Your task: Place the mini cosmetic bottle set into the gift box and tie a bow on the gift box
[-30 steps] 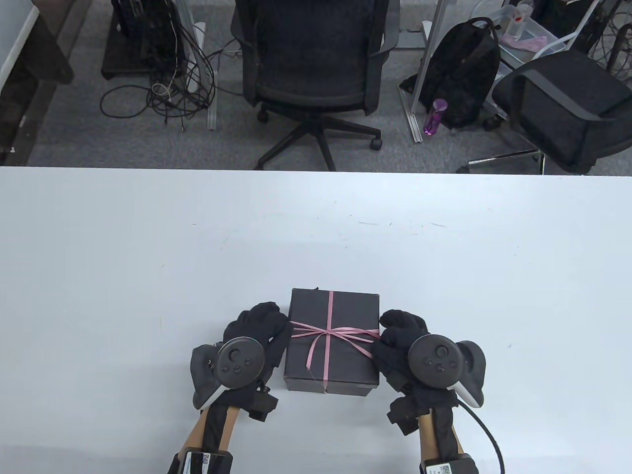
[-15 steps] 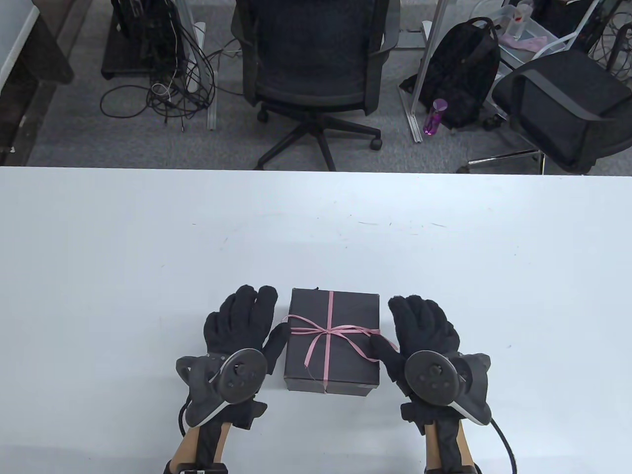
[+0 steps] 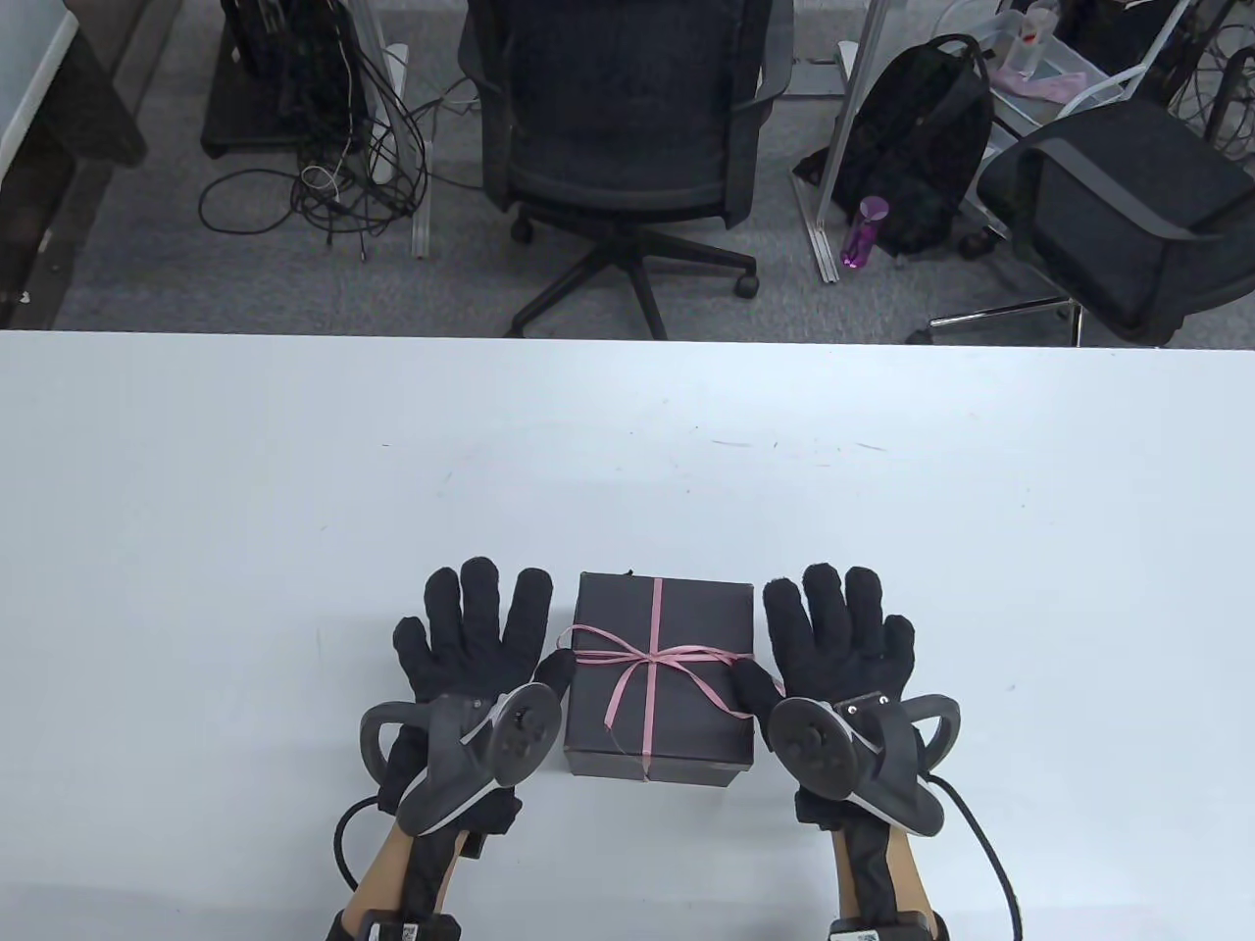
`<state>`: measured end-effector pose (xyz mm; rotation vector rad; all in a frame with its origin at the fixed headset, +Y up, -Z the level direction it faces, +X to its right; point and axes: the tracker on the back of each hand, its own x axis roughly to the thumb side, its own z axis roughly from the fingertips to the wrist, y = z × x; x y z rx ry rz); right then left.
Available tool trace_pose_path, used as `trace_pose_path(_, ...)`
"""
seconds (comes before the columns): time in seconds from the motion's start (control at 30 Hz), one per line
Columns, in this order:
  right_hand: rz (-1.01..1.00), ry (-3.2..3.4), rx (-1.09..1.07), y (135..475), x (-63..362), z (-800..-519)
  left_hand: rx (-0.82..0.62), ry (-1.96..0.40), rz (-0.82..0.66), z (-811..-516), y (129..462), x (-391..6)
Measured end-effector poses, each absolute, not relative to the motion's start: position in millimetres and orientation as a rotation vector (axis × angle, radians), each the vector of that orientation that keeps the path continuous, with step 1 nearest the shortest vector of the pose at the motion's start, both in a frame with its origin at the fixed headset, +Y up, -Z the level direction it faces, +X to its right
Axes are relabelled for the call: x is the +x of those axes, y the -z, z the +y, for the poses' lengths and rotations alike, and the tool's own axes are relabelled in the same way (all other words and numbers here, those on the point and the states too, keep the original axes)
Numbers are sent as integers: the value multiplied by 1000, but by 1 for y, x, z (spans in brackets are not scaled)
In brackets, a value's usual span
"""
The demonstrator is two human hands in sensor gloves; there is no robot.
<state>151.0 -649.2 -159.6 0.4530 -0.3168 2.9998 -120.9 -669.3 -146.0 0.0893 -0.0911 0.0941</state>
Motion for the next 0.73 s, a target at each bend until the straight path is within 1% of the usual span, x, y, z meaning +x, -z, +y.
trace_pose_path(0.73, -243, -2973, 478, 162, 146, -652, 59, -139, -108, -671, 149, -123)
